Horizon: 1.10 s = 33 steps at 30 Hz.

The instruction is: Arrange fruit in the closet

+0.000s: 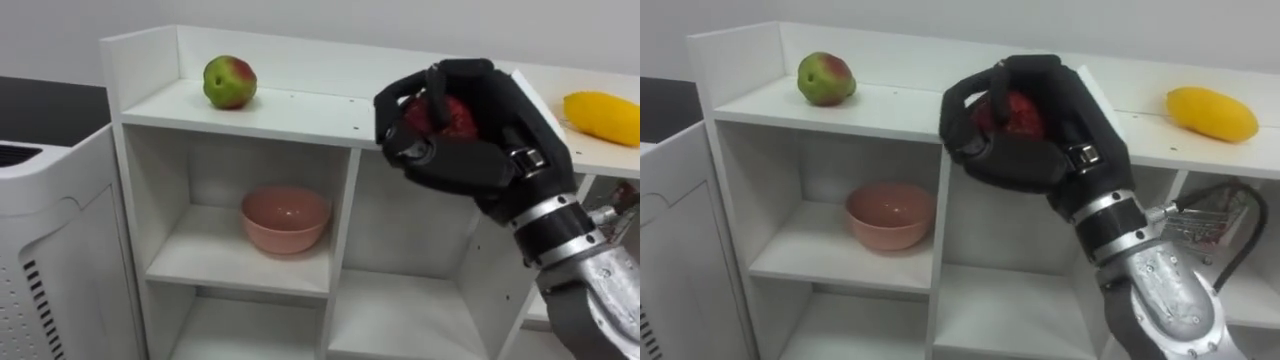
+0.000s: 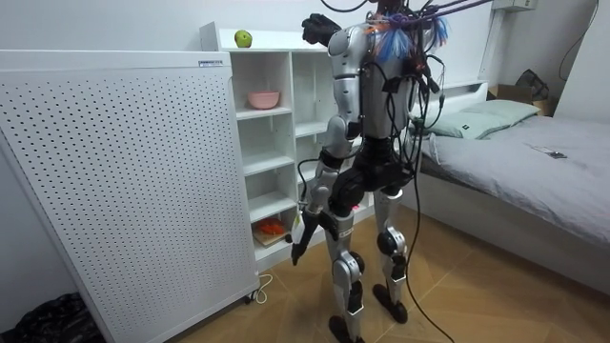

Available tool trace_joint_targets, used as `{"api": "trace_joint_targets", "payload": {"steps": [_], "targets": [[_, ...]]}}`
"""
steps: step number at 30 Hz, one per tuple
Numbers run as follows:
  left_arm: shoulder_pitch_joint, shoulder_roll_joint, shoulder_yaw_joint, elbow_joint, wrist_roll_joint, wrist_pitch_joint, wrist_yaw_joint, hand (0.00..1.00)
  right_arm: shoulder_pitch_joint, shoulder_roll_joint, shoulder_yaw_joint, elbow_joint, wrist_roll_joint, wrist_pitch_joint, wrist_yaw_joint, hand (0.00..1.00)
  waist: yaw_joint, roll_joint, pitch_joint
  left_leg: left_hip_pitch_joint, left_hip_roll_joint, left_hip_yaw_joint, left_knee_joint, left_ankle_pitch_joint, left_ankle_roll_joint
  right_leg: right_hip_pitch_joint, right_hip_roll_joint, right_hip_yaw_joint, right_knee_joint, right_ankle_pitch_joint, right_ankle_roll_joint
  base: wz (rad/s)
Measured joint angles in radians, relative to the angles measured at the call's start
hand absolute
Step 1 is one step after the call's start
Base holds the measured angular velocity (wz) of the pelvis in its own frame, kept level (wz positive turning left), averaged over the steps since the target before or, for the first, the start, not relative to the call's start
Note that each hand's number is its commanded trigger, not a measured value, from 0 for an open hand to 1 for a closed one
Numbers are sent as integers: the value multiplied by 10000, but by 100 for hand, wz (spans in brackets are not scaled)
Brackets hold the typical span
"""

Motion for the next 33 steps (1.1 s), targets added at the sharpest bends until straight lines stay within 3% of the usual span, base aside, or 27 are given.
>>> {"api": "trace_joint_targets", "payload": {"steps": [8, 11, 14, 15, 18, 22, 27, 29, 33], "targets": [[23, 5, -345, 0, -292, 10, 211, 0, 389, 293, 361, -214, 208, 190, 604, 100, 10, -70, -51, -172, 6, 0, 22, 0, -2, -151, 13, -2, 23, 53, -6, 0], [-170, 6, -565, 193, -330, 48, 343, 0, 966, 443, 514, 24, 209, 197, 697, 100, 23, -51, -39, -164, 5, 20, 47, 0, -1, -142, 11, 56, 20, 55, -4, -1], [-329, -2, -922, 565, -340, 50, 452, 0, 1583, 847, 712, 792, 239, 206, 768, 100, 65, 107, 65, -169, 7, 100, 83, 0, -1, -154, 11, 134, 11, 79, 3, -7], [-389, -19, -1021, 570, -395, 37, 453, 0, 1784, 879, 720, 1101, 574, 211, 765, 100, 23, 218, 135, -193, 16, 132, 81, -1, 1, -205, 15, 153, 6, 118, 3, -7], [-483, -21, -1107, 587, -455, 51, 467, 0, 2333, 915, 712, 1698, 1548, 219, 660, 100, -12, 454, 131, -498, 26, 147, 87, 1, 5, -516, 12, 125, 100, 154, 0, -3], [-744, -176, -1302, 690, -501, 151, 621, 0, 2358, 1453, 719, 4025, 2768, 200, 325, 100, -90, 677, 69, -930, 34, 146, 284, 20, 12, -934, -11, 20, 257, 164, -17, 0], [-1369, -384, -1703, 971, -657, 188, 888, 0, 2105, 1998, 680, 6834, 5148, 156, 62, 100, -69, 775, 84, -1799, 9, 94, 830, 44, 35, -1706, -155, -419, 703, 163, -18, 9], [-1529, -448, -1869, 995, -748, 211, 906, 0, 1916, 2186, 680, 7801, 5906, 147, 4, 100, -42, 825, 127, -2146, -15, 110, 1052, 52, 53, -1977, -210, -463, 812, 168, -26, 11], [-2068, -612, -1976, 1357, -855, 210, 1117, 0, 1177, 2380, 660, 9658, 7246, 145, -124, 100, 43, 1081, 301, -3230, -74, 92, 1475, 112, 146, -3112, -351, -470, 1479, 164, -33, 4]]}}
